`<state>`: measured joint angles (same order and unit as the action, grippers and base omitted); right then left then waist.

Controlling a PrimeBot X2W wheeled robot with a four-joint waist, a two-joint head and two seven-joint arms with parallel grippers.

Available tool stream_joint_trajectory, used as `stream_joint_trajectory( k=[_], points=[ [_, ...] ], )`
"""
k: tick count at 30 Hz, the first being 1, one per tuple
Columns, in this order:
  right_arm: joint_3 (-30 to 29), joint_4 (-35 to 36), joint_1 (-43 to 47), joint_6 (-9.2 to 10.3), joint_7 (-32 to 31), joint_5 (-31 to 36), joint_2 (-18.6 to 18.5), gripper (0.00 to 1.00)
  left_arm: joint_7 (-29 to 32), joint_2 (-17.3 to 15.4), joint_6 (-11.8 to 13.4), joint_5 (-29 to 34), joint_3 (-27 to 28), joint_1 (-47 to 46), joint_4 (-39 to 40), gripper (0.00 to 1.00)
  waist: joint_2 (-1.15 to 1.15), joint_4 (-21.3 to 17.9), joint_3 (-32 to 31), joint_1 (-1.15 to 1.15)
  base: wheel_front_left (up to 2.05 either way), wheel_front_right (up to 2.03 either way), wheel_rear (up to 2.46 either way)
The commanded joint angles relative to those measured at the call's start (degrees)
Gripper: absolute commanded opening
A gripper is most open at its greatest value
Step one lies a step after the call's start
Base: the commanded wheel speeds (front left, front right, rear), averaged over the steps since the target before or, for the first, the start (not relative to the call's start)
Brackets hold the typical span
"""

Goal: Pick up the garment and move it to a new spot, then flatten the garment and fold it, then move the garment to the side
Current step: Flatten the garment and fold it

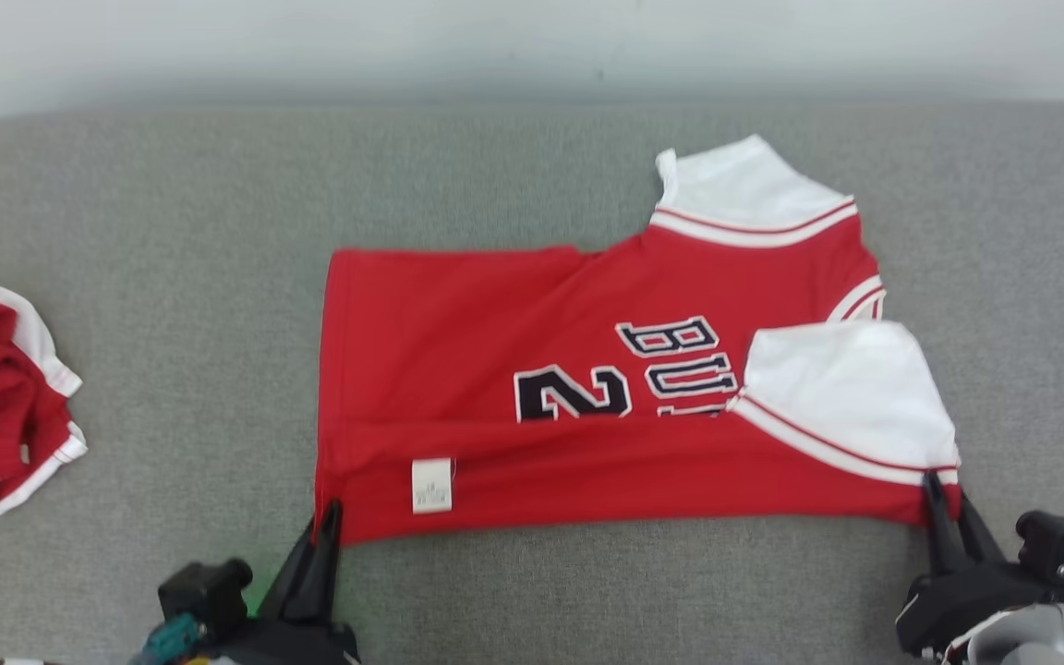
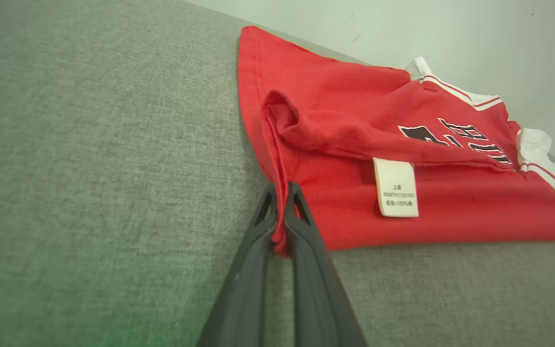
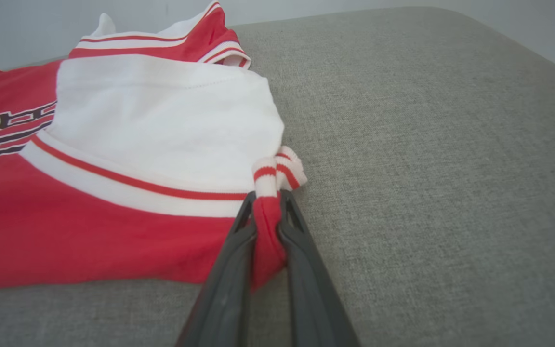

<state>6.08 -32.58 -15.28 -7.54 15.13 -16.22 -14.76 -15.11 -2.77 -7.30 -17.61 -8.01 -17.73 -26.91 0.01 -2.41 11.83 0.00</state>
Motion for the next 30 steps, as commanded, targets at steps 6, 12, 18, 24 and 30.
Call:
stream_joint_trajectory(
  k=[6, 12, 18, 24, 30],
  points=[
    [2.2, -0.5, 4.1, 0.10, 0.0, -1.3, 0.1, 0.00, -0.1, -0.3, 0.0, 0.0, 1.1, 5.1, -1.5, 0.00, -0.01, -0.3, -7.7, 0.00, 0.00, 0.00, 0.00],
    [4.0, -0.4, 7.2, 0.10, 0.0, -2.4, -0.4, 0.00, -0.1, -0.3, -0.1, 1.2, 2.4, 8.4, -3.4, 0.00, -0.01, -0.6, -11.3, 0.00, 0.00, 0.00, 0.00],
    [5.7, 1.2, 9.5, 0.10, 0.0, -3.0, -0.6, 0.00, -0.1, -0.3, -0.1, 2.3, 3.4, 10.1, -4.3, 0.00, -0.01, -1.1, -12.3, 0.00, 0.00, 0.00, 0.00],
    [6.5, 2.1, 11.2, 0.10, 0.0, -3.1, -0.6, 0.00, -0.1, -0.3, -0.1, 2.7, 4.4, 9.9, -5.3, 0.00, -0.01, -1.1, -12.2, 0.00, 0.00, 0.00, 0.00],
    [6.0, 1.5, 9.8, 0.09, 0.0, -2.7, -0.8, 1.00, -0.1, -0.3, 0.8, 4.0, 5.0, 9.2, -5.7, 1.00, -0.01, -1.1, -11.7, 0.00, 0.00, 0.00, 0.00]
  ],
)
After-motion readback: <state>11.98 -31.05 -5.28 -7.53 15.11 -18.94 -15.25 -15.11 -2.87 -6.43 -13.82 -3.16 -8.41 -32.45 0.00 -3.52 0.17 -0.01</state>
